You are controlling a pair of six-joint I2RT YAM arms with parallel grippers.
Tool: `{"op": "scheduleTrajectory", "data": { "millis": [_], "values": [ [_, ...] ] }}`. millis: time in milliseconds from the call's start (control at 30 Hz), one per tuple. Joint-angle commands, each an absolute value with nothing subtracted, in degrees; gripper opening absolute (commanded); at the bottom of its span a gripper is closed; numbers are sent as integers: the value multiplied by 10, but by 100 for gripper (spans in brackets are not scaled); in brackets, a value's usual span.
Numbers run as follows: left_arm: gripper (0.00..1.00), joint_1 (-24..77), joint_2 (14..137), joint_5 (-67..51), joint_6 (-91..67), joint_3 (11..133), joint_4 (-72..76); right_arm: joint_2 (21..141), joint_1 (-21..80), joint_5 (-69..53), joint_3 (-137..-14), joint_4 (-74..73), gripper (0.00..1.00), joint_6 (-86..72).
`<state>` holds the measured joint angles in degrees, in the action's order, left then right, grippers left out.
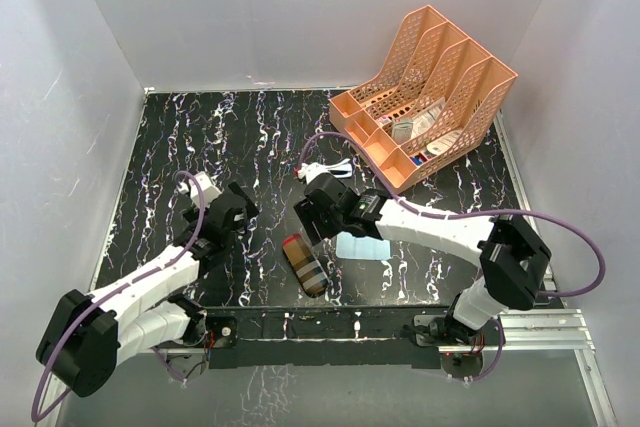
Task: Organize the sunglasses
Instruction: Adjust the sunglasses case at the center of the board, then pick up the sunglasses case from the center of the board.
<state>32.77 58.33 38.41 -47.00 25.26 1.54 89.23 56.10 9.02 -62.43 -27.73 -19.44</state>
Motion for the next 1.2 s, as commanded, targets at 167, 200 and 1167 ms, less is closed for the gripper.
{"op": "scheduleTrajectory", "data": {
  "millis": [167, 200, 1167],
  "values": [
    [98, 299, 548, 401, -530, 219, -13, 901, 612, 82, -692, -367, 67, -198],
    [98, 296, 545, 397, -530, 216, -12, 905, 617, 81, -695, -374, 67, -201],
    [99, 270, 558, 344, -501, 186, 54, 1023, 683, 69, -744, -408, 84, -215]
  ]
}}
